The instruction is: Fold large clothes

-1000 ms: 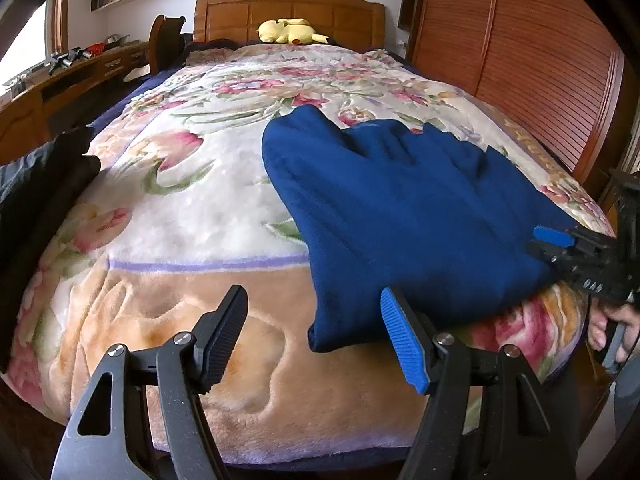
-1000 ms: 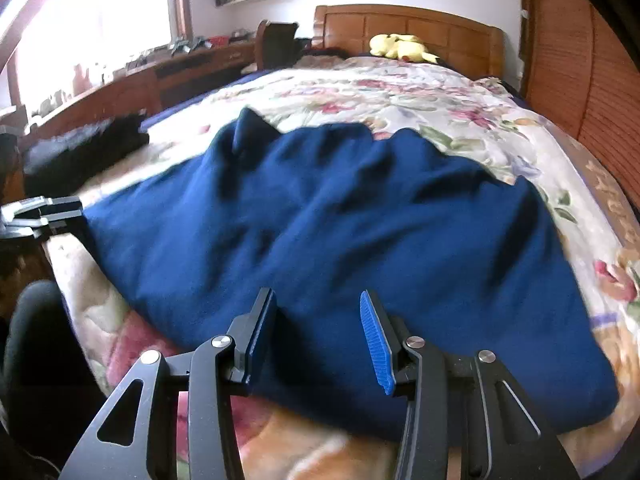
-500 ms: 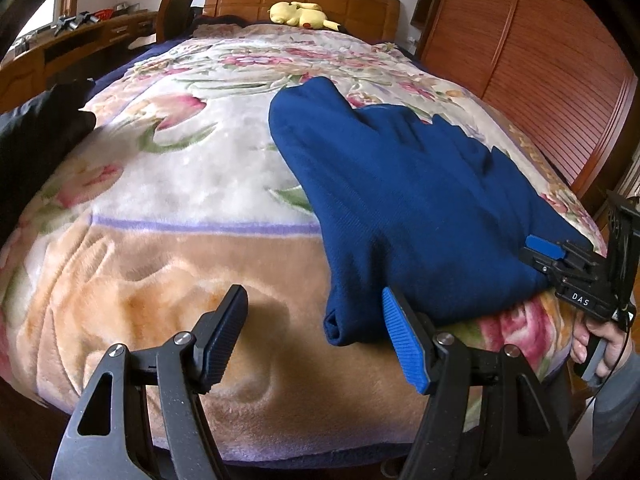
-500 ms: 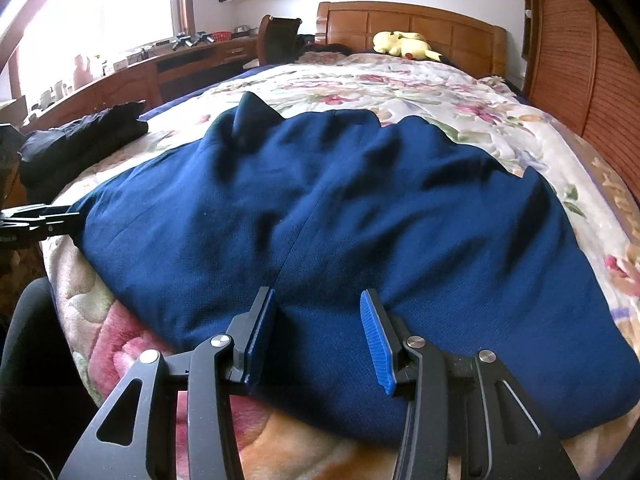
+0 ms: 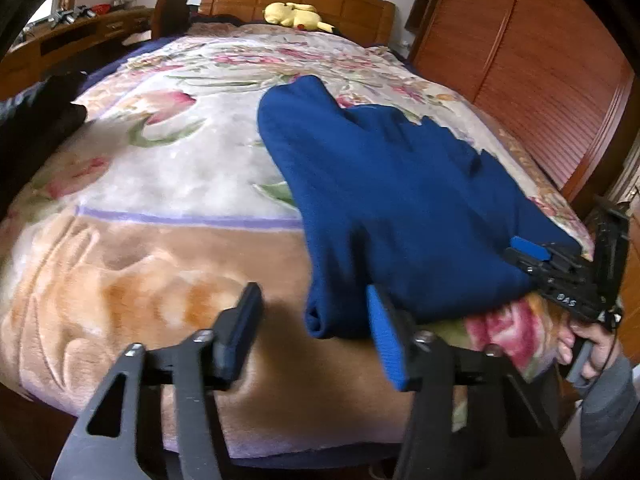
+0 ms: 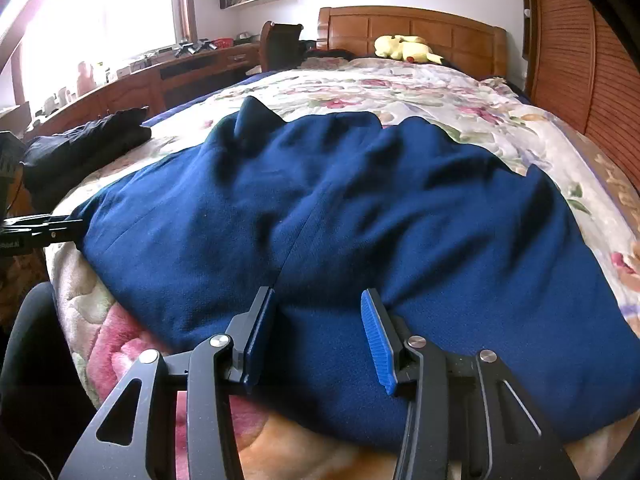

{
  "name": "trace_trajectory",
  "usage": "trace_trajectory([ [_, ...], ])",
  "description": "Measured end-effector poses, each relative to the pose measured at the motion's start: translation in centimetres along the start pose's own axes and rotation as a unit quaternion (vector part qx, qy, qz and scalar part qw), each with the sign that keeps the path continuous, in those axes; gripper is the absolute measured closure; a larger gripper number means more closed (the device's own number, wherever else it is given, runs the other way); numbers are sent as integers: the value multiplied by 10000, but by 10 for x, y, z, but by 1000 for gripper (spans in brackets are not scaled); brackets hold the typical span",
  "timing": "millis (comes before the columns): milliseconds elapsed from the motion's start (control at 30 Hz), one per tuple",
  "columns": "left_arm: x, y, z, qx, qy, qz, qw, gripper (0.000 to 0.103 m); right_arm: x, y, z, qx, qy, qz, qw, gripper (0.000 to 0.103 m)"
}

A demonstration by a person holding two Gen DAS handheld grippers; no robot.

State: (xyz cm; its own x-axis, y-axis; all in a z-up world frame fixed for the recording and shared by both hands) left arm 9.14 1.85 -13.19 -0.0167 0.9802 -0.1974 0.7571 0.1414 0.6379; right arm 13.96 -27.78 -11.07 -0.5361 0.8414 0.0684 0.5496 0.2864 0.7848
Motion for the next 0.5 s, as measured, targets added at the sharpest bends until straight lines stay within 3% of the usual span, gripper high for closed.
trace_trajectory([
  [100,-7,3,2,152,-198,9,9997,80,1,0,0,-24,-4,-3,10000,57],
  [133,-13,5,0,137,-109,118,9998,85,0,-1,0,-30,4,3,10000,57],
  [233,-40,22,-20,-185,216,716,9970,89,0,-1,0,-35,24,9,10000,57],
  [500,-129,90,-57,-826,-4,1626,9832,93,-14,-5,-30,-66,324,278,9991,57],
])
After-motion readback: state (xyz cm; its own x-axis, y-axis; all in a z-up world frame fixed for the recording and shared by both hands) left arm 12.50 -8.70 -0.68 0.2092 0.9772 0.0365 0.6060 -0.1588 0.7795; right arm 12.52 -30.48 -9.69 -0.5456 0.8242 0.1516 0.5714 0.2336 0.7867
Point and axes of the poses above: each gripper's, at about its wrist camera, not at the fingertips, and z roughly the way its jaws point, x to its left, y to its top, the point moved 3 cm from there along z, roughly the way its jaws point, and after that the axes turned 6 degrees about y, right-handed, at the moved point
